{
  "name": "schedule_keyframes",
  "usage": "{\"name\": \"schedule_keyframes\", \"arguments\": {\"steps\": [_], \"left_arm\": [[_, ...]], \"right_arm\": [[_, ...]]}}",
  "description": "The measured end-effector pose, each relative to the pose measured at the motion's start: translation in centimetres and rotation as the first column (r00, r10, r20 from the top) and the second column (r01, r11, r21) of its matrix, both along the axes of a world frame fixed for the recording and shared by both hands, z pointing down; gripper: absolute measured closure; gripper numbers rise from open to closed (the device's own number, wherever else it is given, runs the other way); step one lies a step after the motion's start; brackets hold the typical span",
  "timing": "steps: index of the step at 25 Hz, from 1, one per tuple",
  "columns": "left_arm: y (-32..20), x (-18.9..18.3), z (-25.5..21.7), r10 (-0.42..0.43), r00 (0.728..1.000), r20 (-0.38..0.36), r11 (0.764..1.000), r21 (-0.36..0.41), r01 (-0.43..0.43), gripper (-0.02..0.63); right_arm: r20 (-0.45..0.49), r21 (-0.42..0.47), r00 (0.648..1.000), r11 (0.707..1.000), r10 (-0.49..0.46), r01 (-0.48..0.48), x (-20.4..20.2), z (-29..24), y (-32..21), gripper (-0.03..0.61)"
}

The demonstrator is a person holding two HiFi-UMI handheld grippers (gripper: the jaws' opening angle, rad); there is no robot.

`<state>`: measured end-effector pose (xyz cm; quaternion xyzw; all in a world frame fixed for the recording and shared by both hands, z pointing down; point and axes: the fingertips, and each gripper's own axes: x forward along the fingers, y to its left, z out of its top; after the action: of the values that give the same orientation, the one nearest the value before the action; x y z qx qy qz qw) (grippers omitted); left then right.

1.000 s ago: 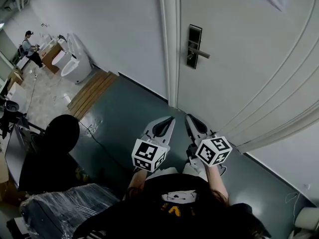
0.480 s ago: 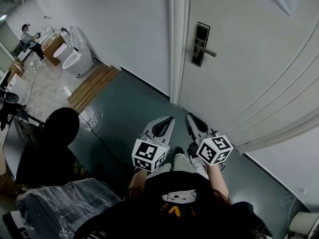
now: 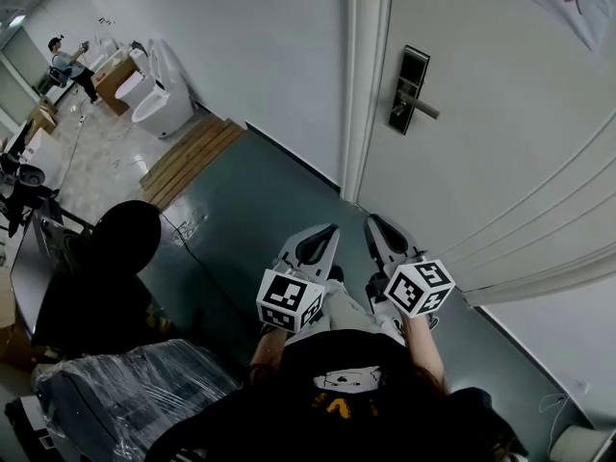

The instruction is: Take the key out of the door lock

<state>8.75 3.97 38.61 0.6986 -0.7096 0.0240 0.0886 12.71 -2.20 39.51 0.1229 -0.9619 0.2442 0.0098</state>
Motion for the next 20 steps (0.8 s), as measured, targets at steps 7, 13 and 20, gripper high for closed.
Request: {"name": "schedule_keyframes", "arguments": {"steps": [7,13,20], "left_arm": [[-3.8,-5.0,1.0,-0.034,0.999,-0.007,0.999,-0.011,0.034,0.604],[-9.6,-9.0,1.1,-0.015,1.0,0.0,1.0,-0.023,0.015,0.604],[-14.6,-12.8,0.8,-0.013,1.0,0.01,0.999,-0.04,0.013,0.604]], "right_arm": [[0.005,-0.024,1.0,0.999,-0.026,0.026,-4.7,1.1,-4.1,0.571],[-0.013,-0.033,0.999,0.999,-0.037,0.037,-9.3,1.9,-9.1,0.571],[-0.007,-0.055,0.999,0.998,-0.044,0.044,-13.5,1.9,-14.1,0.571]]}}
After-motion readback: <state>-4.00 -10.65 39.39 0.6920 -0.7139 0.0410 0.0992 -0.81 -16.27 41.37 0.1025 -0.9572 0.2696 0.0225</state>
